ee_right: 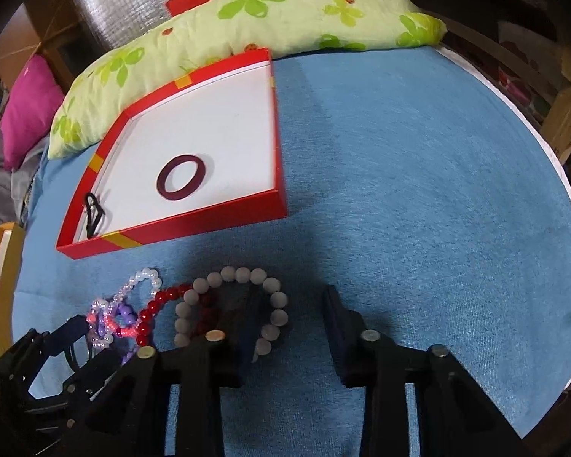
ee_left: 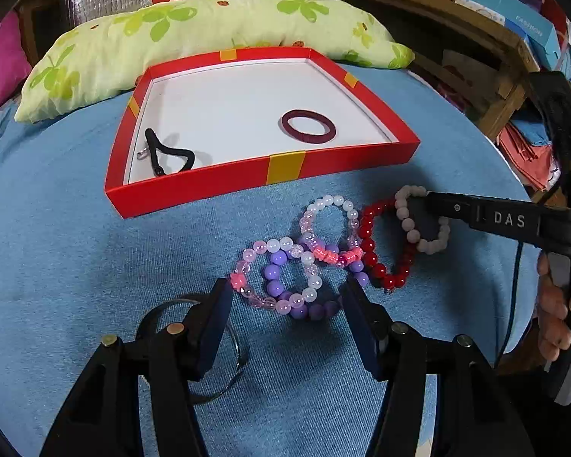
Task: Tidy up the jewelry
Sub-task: 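Move both tools back to the bead bracelets beside the box, then grasp the white pearl bracelet with the right tool while the left grasps the pink-white bracelet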
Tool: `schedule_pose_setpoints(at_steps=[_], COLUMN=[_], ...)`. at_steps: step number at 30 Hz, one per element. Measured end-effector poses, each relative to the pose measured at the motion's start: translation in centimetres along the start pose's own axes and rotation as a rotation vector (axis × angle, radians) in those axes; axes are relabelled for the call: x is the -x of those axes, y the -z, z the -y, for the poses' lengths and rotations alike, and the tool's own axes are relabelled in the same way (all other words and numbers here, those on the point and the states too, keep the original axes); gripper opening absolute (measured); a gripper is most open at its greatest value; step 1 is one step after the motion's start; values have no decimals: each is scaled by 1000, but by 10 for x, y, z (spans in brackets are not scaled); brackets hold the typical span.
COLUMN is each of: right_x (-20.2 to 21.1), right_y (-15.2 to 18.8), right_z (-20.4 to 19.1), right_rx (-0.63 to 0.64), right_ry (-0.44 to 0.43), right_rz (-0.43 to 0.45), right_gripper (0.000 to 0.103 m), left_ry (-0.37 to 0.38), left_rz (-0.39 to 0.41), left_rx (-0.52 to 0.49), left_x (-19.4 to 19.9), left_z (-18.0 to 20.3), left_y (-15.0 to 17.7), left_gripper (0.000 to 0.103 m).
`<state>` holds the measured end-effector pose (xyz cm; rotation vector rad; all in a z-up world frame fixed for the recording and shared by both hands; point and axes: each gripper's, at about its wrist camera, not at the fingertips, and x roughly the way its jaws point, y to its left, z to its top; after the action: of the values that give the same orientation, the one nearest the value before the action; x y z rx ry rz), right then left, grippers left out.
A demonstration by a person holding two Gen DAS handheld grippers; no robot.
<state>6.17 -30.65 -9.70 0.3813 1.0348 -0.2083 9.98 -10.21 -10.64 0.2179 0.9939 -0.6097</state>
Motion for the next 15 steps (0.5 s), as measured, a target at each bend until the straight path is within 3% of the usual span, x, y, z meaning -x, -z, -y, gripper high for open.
schedule_pose_setpoints(at_steps=[2, 5, 8, 15], right_x=[-1, 0, 2, 15], right_y=[0, 2, 2, 1], right_z=[-6, -8, -8, -10], right_rx=[22, 40, 42, 51], right_ry=[7, 16, 15, -1], right_rz=[5, 14, 22, 78], right_gripper=[22, 13, 11, 11], left_ry=[7, 1, -2, -8], left_rz=[6, 9, 16, 52], left_rx=[9, 20, 27, 18], left_x=[-1, -1, -1, 8], left_z=[-2, -6, -11, -14], left_y=[0, -1, 0, -2], left_gripper=[60, 39, 27, 9])
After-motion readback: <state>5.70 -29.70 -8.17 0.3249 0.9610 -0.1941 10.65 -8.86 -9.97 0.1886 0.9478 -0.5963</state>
